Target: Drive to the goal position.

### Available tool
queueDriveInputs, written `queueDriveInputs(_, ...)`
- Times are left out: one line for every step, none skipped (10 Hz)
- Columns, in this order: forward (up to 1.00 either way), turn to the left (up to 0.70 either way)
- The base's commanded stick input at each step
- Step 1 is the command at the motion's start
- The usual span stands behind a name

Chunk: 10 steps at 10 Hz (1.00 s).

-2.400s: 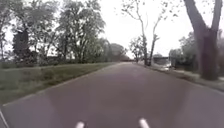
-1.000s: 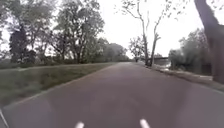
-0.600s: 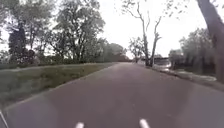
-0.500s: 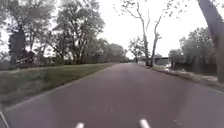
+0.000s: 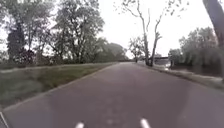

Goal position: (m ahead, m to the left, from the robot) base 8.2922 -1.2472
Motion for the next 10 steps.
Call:
queueDriveInputs(0.7,0.0)
queueDriveInputs(0.7,0.0)
queueDriveInputs(0.7,0.0)
queueDriveInputs(0.7,0.0)
queueDriveInputs(0.7,0.0)
queueDriveInputs(0.7,0.0)
queueDriveInputs(0.7,0.0)
queueDriveInputs(0.7,0.0)
queueDriveInputs(0.7,0.0)
queueDriveInputs(0.7,0.0)
